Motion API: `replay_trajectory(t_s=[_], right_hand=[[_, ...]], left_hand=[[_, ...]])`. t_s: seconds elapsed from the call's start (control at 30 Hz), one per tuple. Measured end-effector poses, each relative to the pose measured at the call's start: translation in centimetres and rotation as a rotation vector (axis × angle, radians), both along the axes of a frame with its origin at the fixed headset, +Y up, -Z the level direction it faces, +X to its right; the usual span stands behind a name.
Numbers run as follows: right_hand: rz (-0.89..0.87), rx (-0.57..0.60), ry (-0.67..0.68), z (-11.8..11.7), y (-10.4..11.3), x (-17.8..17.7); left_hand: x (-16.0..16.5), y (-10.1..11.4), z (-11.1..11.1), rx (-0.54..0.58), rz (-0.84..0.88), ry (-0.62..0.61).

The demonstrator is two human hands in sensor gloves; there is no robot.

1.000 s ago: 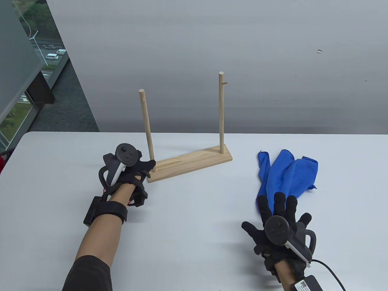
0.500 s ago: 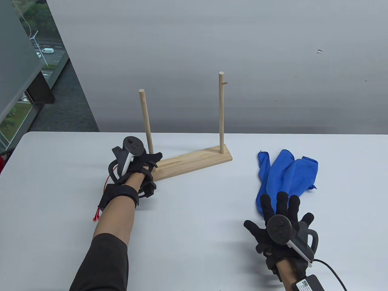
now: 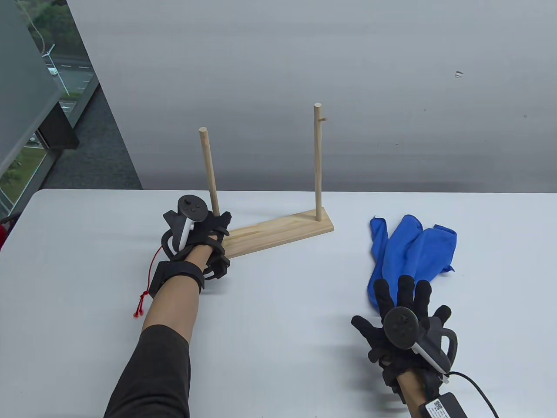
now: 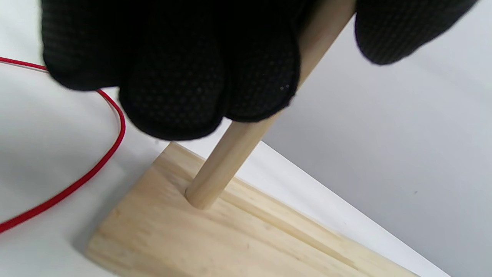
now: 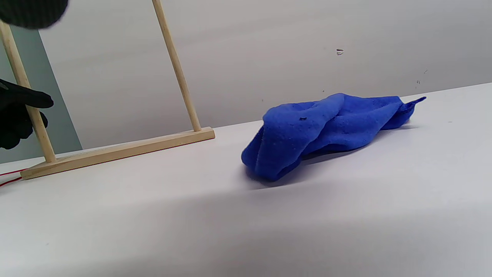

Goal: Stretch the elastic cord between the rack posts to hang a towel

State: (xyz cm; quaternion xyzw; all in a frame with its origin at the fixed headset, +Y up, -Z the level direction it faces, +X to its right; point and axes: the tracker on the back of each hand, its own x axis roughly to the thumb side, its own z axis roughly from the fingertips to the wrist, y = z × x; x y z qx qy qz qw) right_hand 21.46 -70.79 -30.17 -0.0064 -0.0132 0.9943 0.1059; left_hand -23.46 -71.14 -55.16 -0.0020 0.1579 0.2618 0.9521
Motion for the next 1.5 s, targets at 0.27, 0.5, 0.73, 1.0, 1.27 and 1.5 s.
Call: replay_trajectory(t_s=[0.27, 0.5, 0.73, 1.0, 1.27, 1.5], right_hand=[[-0.010, -0.004, -0.004, 0.0, 0.0, 0.1], [-0.014, 0.015, -0.008, 0.0, 0.2, 0.3], [-0.019, 0.027, -0.006, 0.1, 0.5, 0.3], [-0.028, 0.047, -0.005, 0.4, 0.8, 0.5], [-0.035, 0.066, 0.009, 0.6, 1.1, 0.2], [-0.033, 0.059, 0.018, 0.6, 1.0, 0.0]], left_hand=[[0.2, 0.2, -0.2, 0.020, 0.008, -0.011], [0.4, 0.5, 0.0, 0.088, 0.022, -0.003], [0.9, 2.0, 0.9, 0.147, 0.018, -0.037], [0.8, 4.9, 2.8, 0.222, 0.047, -0.048], [0.3, 7.5, 5.7, 0.297, 0.065, -0.074], [0.1, 8.1, 8.0, 0.342, 0.040, -0.122]])
